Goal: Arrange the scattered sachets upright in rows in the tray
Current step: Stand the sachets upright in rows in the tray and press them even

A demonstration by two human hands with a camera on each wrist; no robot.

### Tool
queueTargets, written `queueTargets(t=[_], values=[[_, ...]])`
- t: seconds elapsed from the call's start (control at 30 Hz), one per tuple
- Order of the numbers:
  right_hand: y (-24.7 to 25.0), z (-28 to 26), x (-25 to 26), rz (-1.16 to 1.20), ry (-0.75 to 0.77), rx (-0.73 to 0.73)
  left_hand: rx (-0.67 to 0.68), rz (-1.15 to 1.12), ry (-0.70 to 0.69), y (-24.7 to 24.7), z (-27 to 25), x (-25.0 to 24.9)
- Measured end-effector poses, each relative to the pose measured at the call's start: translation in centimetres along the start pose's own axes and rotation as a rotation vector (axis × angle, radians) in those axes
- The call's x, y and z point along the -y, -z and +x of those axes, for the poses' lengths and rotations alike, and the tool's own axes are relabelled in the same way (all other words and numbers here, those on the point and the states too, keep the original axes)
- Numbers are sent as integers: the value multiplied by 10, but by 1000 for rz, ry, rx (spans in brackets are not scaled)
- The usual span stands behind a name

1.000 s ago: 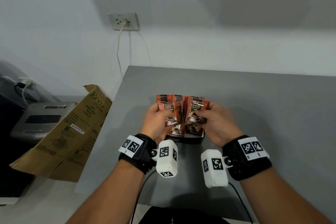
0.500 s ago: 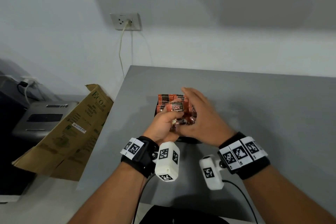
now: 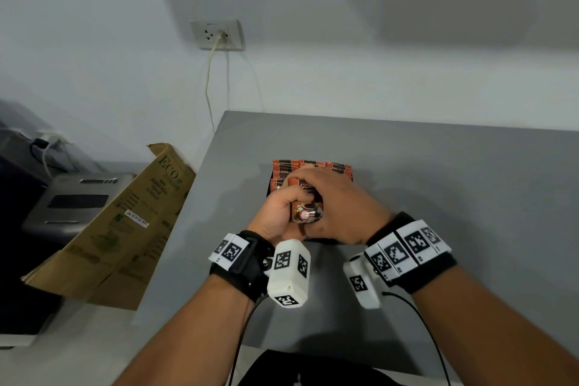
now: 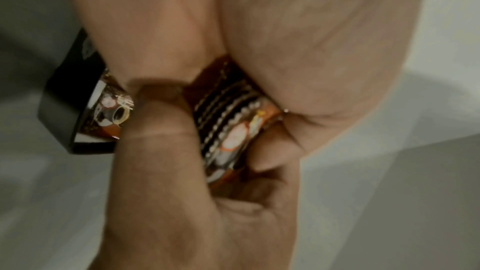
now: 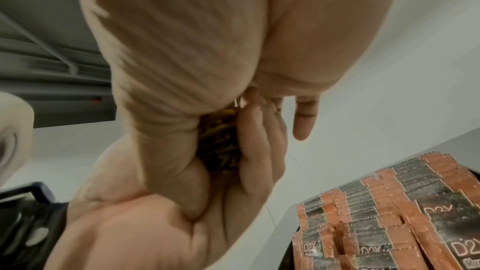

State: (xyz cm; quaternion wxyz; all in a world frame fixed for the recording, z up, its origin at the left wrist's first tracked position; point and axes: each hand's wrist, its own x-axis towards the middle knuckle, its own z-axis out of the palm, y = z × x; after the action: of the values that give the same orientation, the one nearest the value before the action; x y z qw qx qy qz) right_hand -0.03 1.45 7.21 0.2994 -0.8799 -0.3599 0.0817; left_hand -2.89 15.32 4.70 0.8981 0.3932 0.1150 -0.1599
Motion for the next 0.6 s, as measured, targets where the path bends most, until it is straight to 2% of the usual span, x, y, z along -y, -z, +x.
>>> queueTargets(t=[0.1,0.23,0.3,0.4,0.53,0.6], values=[[7,-4,-1,126,-87,-28,-116,101,-80,0,4,1],[21,-4,-10,377,-275,-236,-131,171,-140,0,3,-2],[22,-3,-16,426,-292,-231,-131,226,-155,0,3,-3],[23,-1,-23,361,-286,-207,-161,283,-163,1,5,-3],[32,-1,-42,267,-355,-294,-332,241,-174,11,4,-16],[28,-2,-54,125,-402,-242,-392,233,-192,18,3,-21]])
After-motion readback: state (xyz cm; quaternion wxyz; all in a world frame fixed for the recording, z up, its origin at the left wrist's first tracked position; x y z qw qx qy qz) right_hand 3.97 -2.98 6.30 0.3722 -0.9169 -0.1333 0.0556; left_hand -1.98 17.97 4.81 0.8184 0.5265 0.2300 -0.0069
